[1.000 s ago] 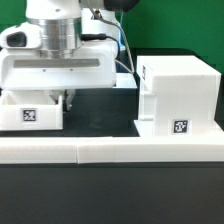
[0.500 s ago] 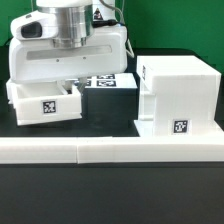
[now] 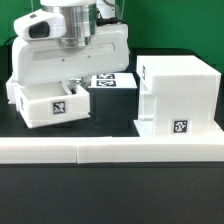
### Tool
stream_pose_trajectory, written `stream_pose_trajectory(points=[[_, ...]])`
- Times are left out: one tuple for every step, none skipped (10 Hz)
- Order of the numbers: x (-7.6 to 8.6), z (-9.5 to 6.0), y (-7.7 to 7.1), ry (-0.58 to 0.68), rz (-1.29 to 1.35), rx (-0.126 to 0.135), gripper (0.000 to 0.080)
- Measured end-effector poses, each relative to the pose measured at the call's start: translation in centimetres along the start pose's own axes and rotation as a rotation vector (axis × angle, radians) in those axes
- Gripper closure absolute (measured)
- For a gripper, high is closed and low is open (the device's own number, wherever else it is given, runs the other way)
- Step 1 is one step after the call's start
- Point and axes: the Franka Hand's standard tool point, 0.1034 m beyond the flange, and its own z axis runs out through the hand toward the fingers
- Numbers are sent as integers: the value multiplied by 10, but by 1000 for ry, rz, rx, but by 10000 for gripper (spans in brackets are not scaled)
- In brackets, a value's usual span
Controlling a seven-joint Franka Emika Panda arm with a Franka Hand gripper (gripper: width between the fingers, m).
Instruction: Assemble drawer
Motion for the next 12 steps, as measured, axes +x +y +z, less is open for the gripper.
stream_pose_trajectory(points=[[8,3,-3,-8,-109,-4,757],[16,2,-4,-14,-209,-18,757],[20,0,-4,-20,-287,-30,757],[19,-1,-2,-20,-355,-34,757],[17,0,0,-23,-407,-32,757],[17,0,0,-25,-445,-31,757],[16,0,0,-27,-505,-31,757],[16,1,1,-33,-584,-36,757],[19,2,0,-39,-679,-49,757],[21,3,-1,-50,-788,-53,757],[21,3,-1,-60,-847,-49,757],[19,3,1,-67,-923,-49,757]])
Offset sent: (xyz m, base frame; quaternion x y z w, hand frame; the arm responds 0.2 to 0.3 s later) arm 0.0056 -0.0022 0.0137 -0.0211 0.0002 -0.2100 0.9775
